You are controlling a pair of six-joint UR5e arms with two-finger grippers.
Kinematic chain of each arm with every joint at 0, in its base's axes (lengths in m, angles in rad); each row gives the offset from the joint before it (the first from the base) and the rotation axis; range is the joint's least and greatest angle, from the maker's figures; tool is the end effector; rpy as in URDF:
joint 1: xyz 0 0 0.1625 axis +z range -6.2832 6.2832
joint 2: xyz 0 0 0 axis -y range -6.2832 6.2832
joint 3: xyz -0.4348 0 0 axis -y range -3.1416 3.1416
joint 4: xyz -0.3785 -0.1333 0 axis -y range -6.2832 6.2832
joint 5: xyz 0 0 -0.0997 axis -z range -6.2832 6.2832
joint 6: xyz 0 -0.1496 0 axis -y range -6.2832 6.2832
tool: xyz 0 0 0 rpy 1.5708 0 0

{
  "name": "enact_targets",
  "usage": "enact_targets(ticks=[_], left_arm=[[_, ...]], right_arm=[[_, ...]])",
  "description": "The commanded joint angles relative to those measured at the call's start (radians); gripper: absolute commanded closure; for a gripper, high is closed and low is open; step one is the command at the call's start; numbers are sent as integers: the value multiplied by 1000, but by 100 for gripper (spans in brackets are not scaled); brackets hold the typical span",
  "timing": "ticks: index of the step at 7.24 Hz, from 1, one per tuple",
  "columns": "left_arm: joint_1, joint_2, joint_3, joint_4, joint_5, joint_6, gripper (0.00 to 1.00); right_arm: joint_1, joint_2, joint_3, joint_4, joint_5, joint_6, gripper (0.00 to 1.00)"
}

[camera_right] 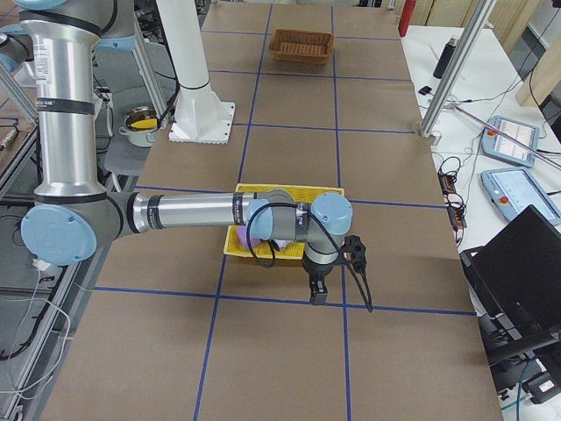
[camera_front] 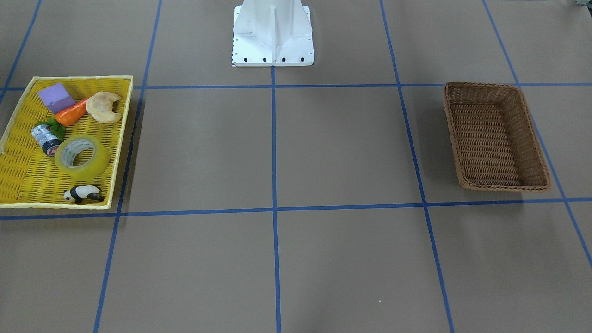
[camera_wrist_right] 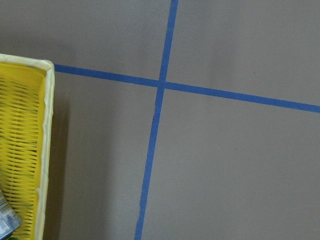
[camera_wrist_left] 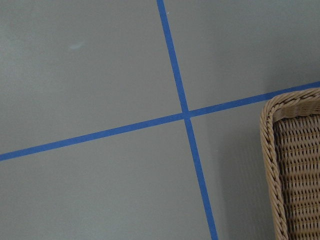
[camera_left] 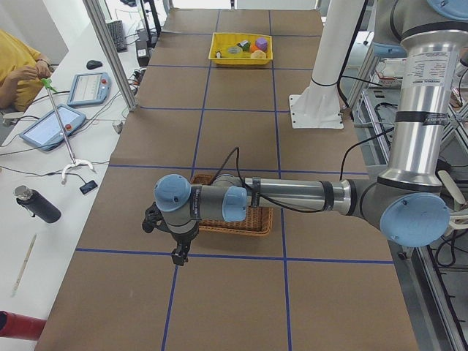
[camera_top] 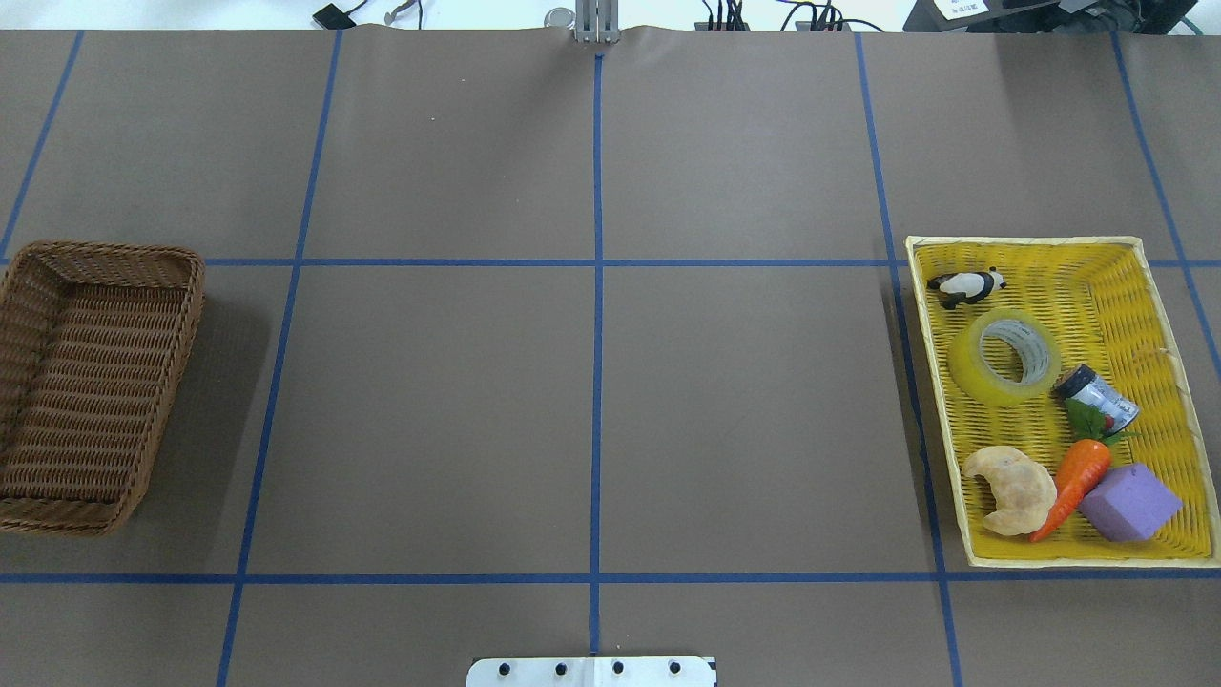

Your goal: Move tape to another basket

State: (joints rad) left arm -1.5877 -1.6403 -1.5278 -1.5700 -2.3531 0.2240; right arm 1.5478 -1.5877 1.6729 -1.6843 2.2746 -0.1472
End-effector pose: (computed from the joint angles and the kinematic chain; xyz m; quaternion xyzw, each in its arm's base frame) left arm -0.0365 -0.5104 0.6897 0.0576 0.3770 0.1004 0.9189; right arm 0.0258 -0.4669 0.6819 0.0081 -0.3448 -0.0749 0.9356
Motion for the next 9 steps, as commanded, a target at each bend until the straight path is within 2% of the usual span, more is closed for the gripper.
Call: enact_targets(ticks=[1,4,6,9], left_arm=[[0,2,-26,1,-2,0,0],[0,22,-64,1,6,-3,0],[0,24,-63,1,6,-9,0],[-2,28,-63,1,2,-12,0]], right_arm=[[0,2,1,0,0,0,0],[0,5,8,0,-4,-12,0],[-9,56,7,17,-12,-2,0],[-9,55,10,161,3,8,0]])
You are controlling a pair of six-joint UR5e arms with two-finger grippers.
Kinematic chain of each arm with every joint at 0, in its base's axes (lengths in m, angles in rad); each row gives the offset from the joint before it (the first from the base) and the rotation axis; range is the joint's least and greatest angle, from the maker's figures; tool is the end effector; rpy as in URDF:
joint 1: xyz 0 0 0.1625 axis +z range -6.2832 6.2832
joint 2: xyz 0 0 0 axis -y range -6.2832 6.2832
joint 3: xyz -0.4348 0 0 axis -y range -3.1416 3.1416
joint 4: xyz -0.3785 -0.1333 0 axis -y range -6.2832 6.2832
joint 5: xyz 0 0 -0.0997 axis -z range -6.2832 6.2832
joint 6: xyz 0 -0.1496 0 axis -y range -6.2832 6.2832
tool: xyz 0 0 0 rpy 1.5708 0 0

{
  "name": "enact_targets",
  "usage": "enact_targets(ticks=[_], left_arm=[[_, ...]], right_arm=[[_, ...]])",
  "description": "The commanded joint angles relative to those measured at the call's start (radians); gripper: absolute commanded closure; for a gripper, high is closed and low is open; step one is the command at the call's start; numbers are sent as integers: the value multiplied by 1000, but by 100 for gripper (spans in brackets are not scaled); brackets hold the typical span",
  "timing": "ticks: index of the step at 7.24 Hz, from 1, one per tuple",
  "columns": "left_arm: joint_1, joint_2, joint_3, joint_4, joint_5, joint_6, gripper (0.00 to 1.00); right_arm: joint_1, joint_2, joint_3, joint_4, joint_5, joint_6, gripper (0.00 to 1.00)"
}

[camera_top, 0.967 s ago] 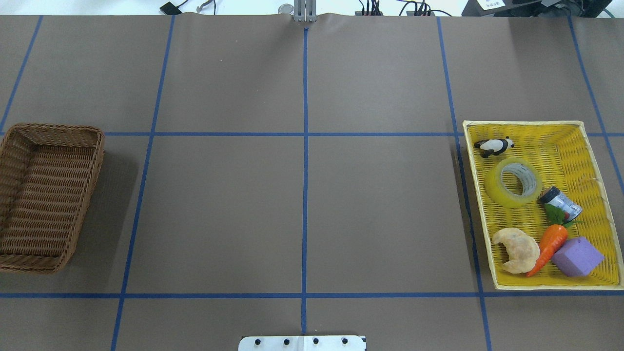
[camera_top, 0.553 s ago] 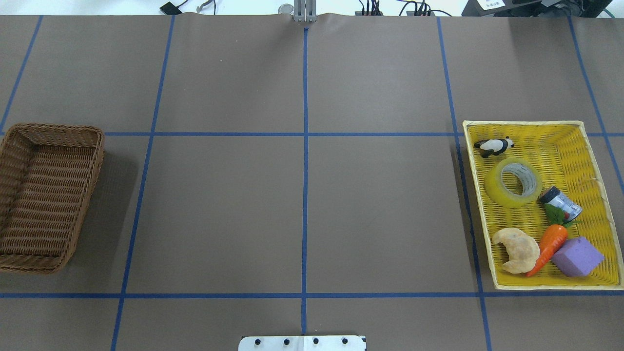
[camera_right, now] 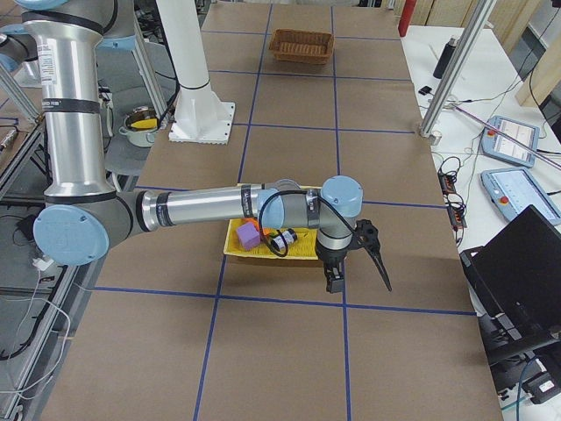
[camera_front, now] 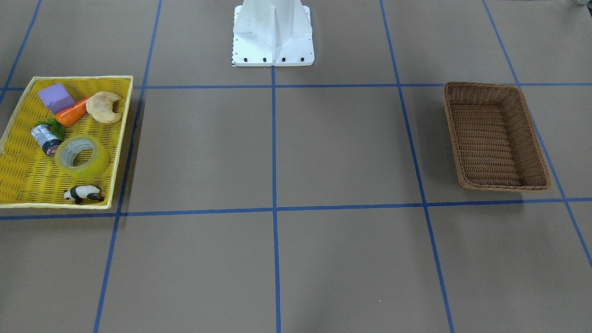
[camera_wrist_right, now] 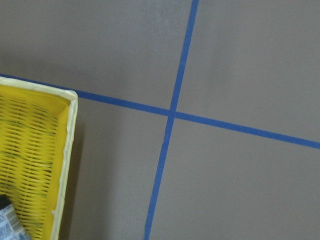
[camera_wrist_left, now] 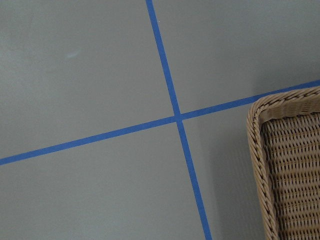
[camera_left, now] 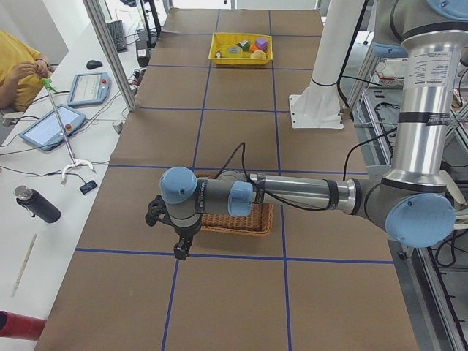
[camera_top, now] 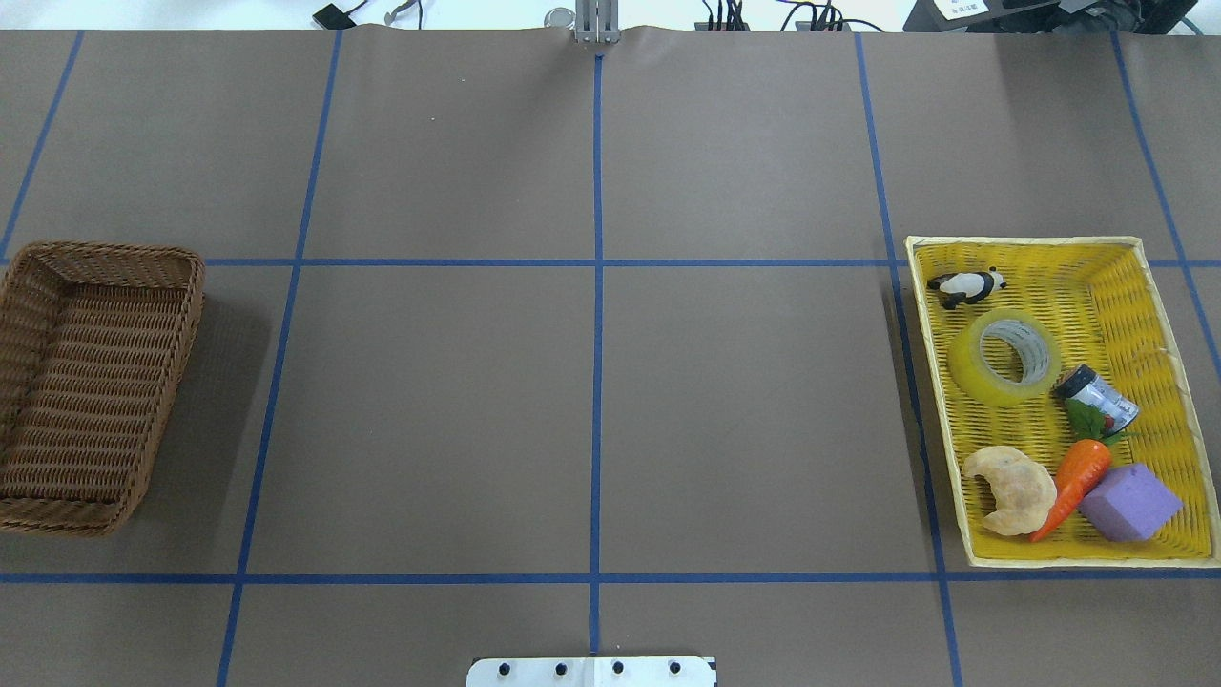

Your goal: Move tape to another basket

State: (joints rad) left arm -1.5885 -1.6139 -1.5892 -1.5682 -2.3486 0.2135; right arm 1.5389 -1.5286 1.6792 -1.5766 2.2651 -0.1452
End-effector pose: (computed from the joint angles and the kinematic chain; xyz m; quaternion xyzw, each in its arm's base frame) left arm -0.0372 -0.5017 0.6742 0.0708 0.3733 0.1015 0.9194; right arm 0.0214 -0.5087 0.6395 0.0871 -0.3349 -0.1075 0.9320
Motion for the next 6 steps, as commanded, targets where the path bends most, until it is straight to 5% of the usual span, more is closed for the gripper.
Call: enact_targets(ticks=[1,3,6], left_arm=[[-2,0,-3,-4,-5,0,0],[-4,-1,-24,-68,-1,1,0],[-5,2,1,-213,0,0,0]], right_arm=[[0,-10,1,84,36,1,0],[0,-10,0,131,104,4,0],[-126,-11,-9,370,152,9,0]])
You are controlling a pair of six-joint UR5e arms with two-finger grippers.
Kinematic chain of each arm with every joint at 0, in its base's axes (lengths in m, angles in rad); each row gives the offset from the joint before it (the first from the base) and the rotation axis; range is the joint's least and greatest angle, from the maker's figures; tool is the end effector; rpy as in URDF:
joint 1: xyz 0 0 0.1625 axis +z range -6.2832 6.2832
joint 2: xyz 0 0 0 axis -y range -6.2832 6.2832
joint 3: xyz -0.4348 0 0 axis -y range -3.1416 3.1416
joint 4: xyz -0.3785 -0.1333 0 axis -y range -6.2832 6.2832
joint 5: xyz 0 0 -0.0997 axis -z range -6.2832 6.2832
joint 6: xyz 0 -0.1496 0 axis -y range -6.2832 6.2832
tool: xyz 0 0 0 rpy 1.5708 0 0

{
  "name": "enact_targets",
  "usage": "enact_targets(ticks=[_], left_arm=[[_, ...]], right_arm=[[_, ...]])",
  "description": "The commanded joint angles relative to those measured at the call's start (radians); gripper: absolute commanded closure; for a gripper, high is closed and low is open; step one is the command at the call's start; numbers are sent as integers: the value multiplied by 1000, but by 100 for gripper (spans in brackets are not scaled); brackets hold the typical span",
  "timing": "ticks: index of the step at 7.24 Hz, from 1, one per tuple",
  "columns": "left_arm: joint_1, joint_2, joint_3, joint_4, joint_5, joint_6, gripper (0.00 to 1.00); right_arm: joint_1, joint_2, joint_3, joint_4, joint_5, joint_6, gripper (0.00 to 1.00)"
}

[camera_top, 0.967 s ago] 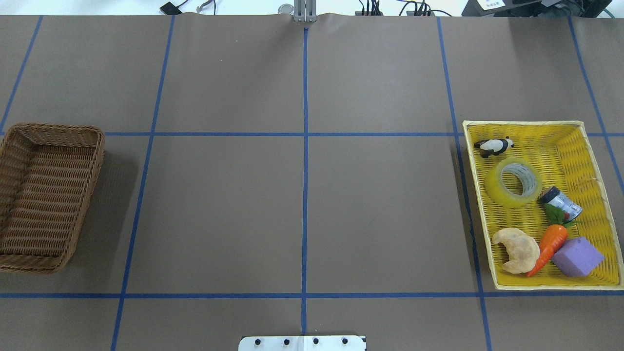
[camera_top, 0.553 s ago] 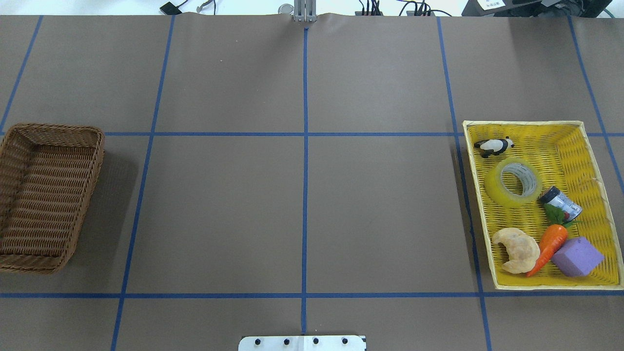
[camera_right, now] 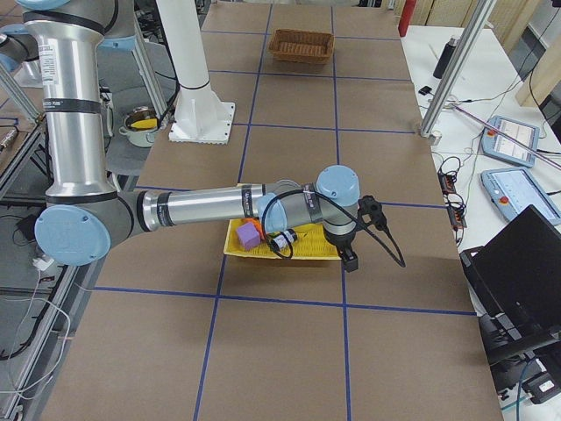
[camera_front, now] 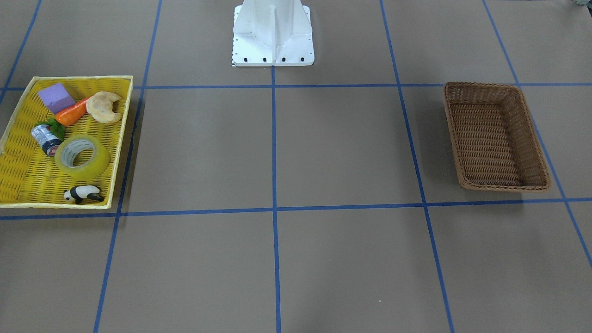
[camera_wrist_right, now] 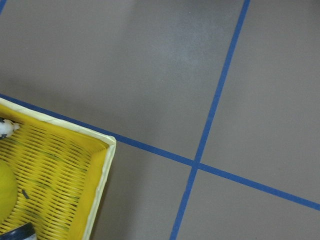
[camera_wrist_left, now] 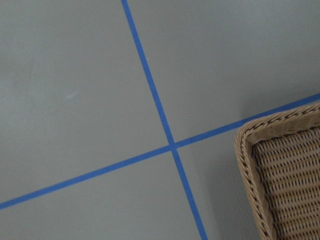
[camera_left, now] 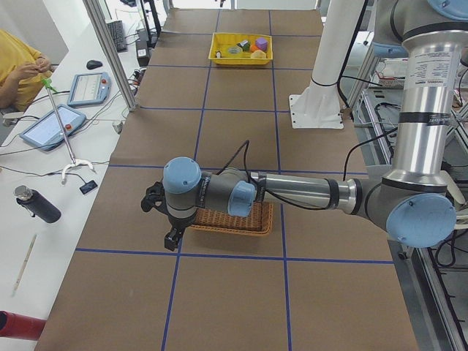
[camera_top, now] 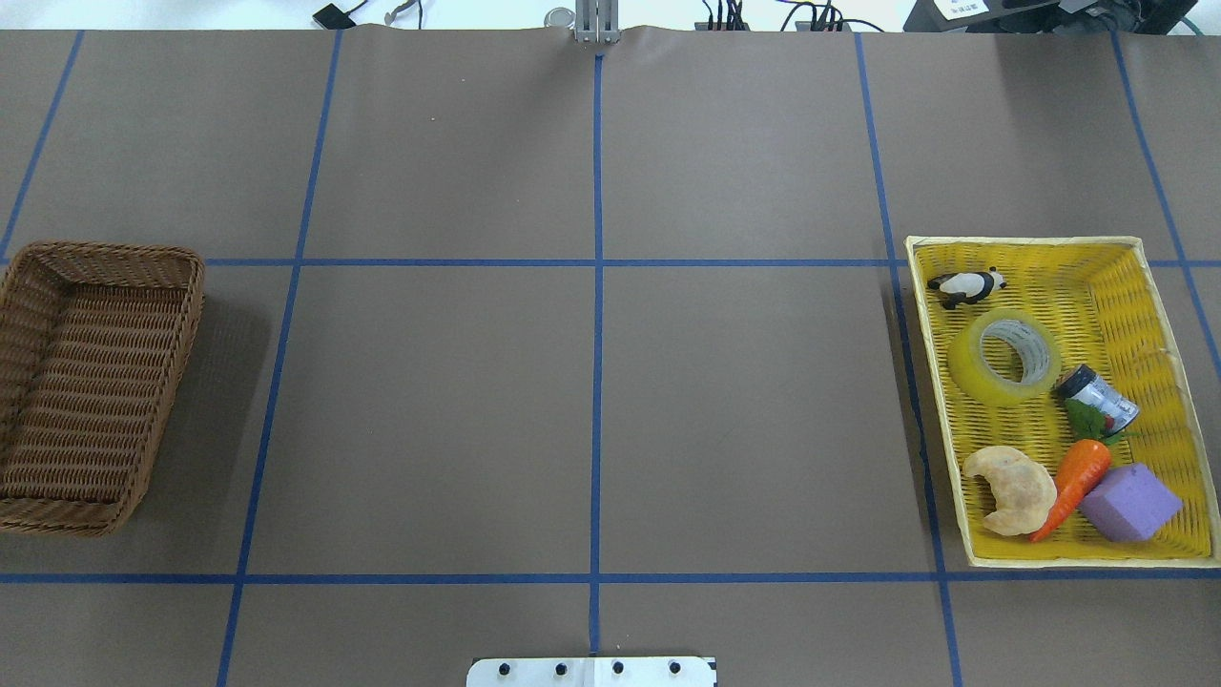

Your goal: Move tape to another basket

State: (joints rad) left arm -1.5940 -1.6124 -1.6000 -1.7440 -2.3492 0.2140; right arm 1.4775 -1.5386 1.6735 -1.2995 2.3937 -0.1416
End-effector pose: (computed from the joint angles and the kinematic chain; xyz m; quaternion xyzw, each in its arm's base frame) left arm -0.0403 -0.5173 0.6494 0.1564 0.3607 0.1334 0.9098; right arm -0.0250 -0.5208 0.6002 0.1943 -0.3871 -0.1853 0.8821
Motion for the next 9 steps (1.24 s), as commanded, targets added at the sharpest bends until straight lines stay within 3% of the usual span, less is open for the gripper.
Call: enact_targets(ticks=[1,5,9], left_arm=[[0,2,15,-38,1,-1,0],[0,2,17,-42,-1,-2,0],[0,8,17,-42,-5,-2,0]], right_arm=[[-110,-5,-1,100,65,46,0],[-301,-17,2,129,27,215,2],[-419,-35,17,140,-99,341,6]])
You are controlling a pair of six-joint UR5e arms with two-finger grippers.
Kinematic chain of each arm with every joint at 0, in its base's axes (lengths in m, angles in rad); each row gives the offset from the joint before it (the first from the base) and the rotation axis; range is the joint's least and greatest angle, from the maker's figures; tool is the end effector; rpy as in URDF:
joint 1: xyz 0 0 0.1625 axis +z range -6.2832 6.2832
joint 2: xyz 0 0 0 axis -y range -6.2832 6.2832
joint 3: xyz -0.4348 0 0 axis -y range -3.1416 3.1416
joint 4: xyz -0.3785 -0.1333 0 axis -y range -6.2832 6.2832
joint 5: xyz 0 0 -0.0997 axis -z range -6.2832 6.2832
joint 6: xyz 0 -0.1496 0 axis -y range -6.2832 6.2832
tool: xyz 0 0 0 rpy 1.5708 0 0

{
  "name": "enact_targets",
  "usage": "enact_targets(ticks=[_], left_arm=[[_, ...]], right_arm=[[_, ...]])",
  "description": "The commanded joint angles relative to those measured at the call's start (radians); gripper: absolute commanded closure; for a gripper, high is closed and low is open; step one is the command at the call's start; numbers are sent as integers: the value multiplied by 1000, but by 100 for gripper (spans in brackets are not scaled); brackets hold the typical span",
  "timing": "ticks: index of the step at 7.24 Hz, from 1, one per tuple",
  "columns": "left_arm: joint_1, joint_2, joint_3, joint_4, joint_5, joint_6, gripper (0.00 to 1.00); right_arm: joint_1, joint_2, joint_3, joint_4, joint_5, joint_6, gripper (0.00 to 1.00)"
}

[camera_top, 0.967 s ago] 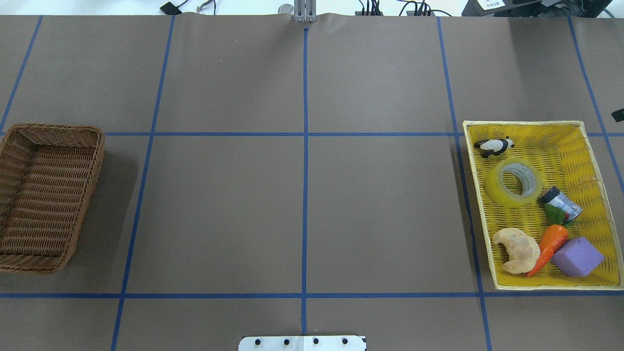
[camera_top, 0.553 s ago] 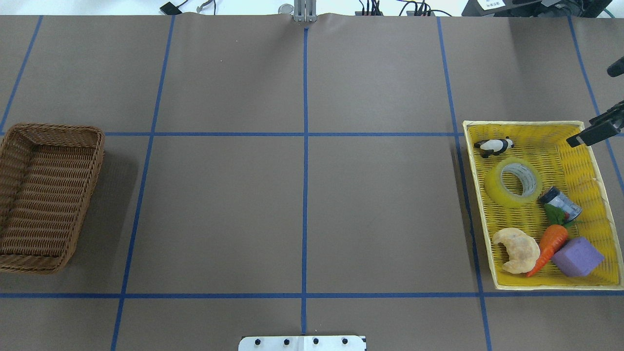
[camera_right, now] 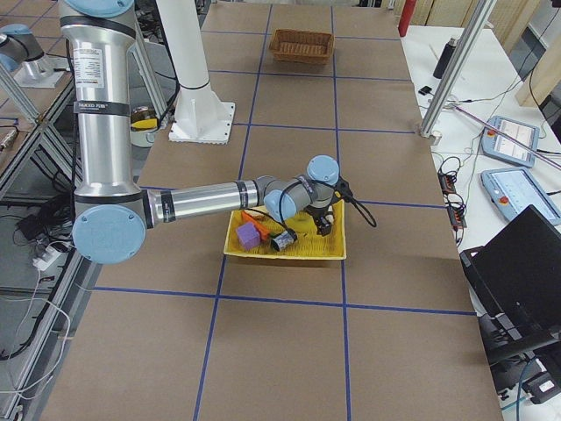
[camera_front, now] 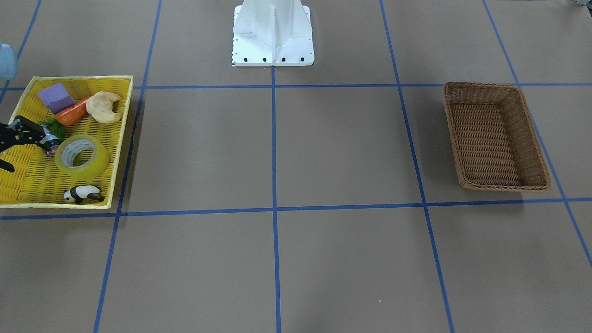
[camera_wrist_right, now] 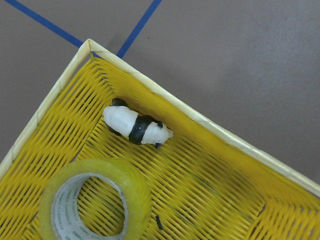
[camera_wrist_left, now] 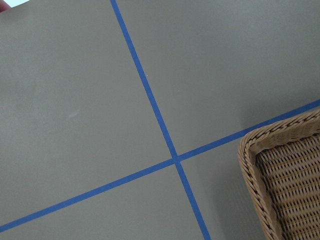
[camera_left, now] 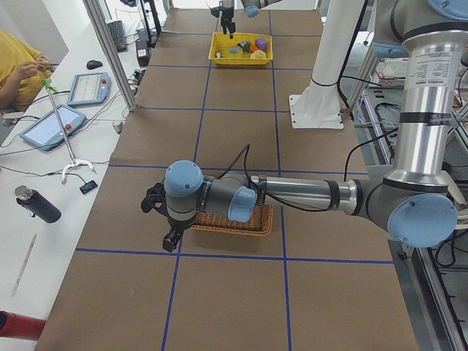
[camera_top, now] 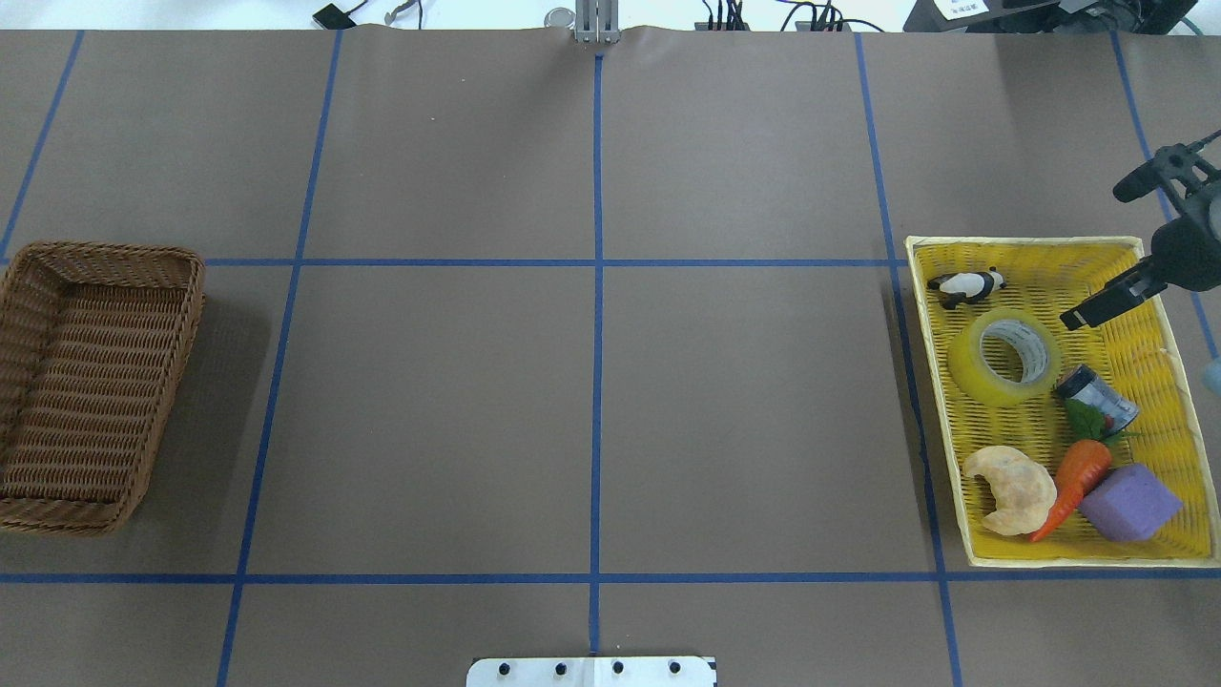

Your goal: Move tape to another basket

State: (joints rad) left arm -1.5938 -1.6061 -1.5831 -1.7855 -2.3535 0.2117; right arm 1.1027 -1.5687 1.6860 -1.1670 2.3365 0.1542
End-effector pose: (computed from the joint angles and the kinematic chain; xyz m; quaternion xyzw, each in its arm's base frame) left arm -0.0397 -0.5164 0.6556 0.1643 0.3614 0.1360 0.9077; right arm -0.2068 -0.4747 0.5969 0.1170 -0.4168 -0.2351 0.8702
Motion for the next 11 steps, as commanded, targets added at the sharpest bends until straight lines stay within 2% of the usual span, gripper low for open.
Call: enact_targets(ticks=[1,2,3,4,5,6,7,11], left_arm=[[0,2,0,0,-1,0,0],[2,2,0,0,-1,0,0],[0,2,0,0,-1,0,0],[0,2,2,0,-1,0,0],[2,2,2,0,-1,0,0],[0,2,5,0,-1,0,0],[0,2,8,0,-3,0,0],[0,2,9,0,-3,0,0]], right_arm=[[-90,-20,1,80,-90,103,6],[-133,-39,-2,133,-129,132,6],[-148,-40,-5,133,-137,133,7],[-162,-39,-8,133,-158,133,17],[-165,-39,-11,129,-160,124,51],[-167,-34,-14,125,-160,122,93],[-167,-33,-14,125,-160,120,100],[-135,-33,7,125,-157,116,100]])
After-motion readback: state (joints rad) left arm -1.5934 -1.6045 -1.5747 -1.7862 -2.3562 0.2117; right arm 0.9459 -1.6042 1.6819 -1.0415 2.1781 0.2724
